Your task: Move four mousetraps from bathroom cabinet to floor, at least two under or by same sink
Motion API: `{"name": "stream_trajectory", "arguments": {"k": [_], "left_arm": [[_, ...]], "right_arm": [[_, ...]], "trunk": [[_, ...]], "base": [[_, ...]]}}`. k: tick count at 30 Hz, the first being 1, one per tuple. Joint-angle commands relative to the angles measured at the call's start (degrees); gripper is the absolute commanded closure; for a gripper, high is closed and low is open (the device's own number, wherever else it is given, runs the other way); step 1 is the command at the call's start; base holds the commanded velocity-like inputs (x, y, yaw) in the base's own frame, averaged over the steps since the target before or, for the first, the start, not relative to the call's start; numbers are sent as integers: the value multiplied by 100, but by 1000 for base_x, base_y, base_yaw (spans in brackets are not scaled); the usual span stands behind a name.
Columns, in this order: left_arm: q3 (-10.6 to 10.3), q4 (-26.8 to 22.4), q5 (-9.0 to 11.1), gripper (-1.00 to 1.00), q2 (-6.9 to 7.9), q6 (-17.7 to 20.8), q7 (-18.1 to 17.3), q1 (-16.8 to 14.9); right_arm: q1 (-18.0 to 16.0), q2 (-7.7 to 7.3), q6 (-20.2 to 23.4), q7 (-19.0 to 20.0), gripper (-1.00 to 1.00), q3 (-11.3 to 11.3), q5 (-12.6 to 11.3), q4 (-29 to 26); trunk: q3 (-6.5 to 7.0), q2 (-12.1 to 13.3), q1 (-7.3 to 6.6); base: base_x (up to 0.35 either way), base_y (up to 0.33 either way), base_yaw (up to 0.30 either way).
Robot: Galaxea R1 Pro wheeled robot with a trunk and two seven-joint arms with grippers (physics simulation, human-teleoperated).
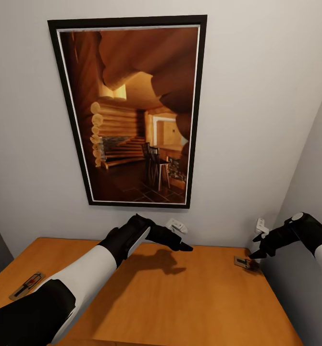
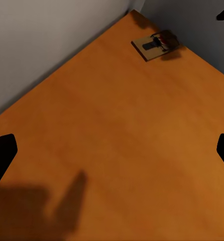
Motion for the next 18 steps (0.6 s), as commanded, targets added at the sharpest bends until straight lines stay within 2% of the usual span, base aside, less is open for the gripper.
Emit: {"name": "stream_trajectory", "arguments": {"k": [1, 9, 18], "left_arm": [[-11, 1, 51, -100, 0, 46, 10, -8], [-12, 1, 58, -100, 0, 40, 10, -8], [-12, 1, 58, -100, 0, 38, 9, -8]], "right_arm": [[-4, -3, 61, 24, -100, 12, -2, -9], [-4, -3, 51, -9, -100, 4, -2, -9], [-4, -3, 45, -229, -100, 7, -2, -9]], "trunk": [[-30, -52, 25], [-173, -373, 201], [-335, -734, 398]], "base": [[0, 0, 0], [0, 0, 0], [0, 0, 0]]}}
